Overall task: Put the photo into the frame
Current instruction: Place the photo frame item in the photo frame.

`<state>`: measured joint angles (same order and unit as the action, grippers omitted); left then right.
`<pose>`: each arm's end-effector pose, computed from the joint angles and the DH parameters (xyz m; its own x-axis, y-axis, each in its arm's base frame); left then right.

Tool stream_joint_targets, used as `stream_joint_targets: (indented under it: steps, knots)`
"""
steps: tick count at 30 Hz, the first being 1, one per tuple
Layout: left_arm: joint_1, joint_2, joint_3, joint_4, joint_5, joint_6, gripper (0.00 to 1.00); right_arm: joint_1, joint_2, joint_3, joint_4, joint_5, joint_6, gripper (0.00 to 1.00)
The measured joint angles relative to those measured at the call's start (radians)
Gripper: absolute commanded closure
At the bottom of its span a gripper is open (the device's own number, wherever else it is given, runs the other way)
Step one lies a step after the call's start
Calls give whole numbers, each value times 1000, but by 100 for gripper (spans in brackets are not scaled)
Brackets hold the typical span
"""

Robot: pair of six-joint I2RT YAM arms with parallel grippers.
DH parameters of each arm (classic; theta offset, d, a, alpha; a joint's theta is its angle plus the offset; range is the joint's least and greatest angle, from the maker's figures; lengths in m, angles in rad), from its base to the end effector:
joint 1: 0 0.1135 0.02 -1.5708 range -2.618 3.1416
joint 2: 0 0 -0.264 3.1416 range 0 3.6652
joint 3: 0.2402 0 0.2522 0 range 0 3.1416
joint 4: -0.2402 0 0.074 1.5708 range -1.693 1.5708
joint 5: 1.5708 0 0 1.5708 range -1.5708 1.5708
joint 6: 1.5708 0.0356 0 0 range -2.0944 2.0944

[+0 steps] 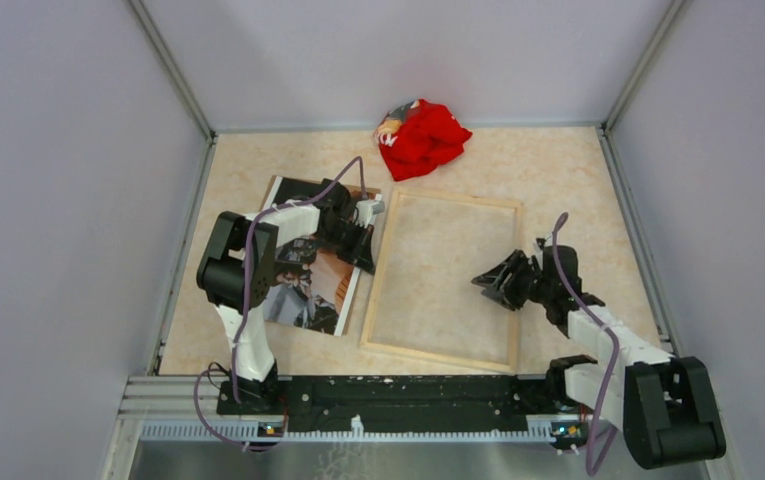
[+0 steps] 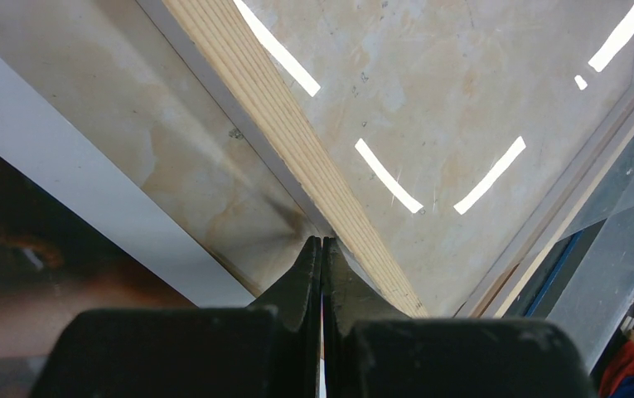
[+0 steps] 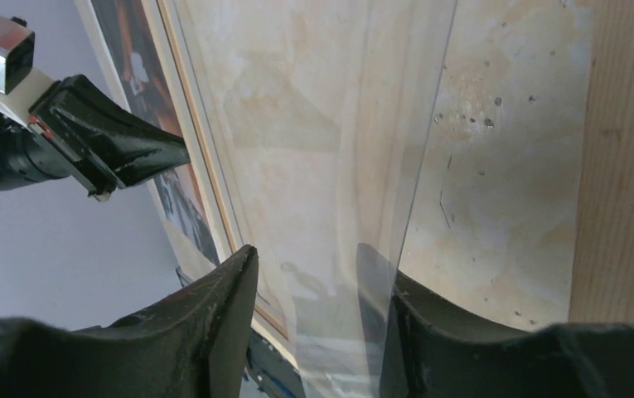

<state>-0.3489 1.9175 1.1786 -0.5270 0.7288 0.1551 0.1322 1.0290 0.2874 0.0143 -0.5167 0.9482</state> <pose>0.3315 -0.1458 0.1452 -0.8172 0.4199 -0.3947 0.5761 0.5747 -0.5813 0.1795 0.0416 0.1487 -0.7746 0.6095 -0.1688 0.2553 0.5454 0.7984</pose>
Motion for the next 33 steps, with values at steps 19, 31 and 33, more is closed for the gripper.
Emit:
stream_joint_targets:
  steps: [19,31,33]
  knots:
    - [0,0,10,-10,0,0,100,51,-110,47,-11,144,-68,100]
    - [1,0,18,-13,1,0,100,51,-40,217,-111,53,-201,100]
    - [1,0,18,-13,1,0,100,51,-38,214,-111,48,-199,100]
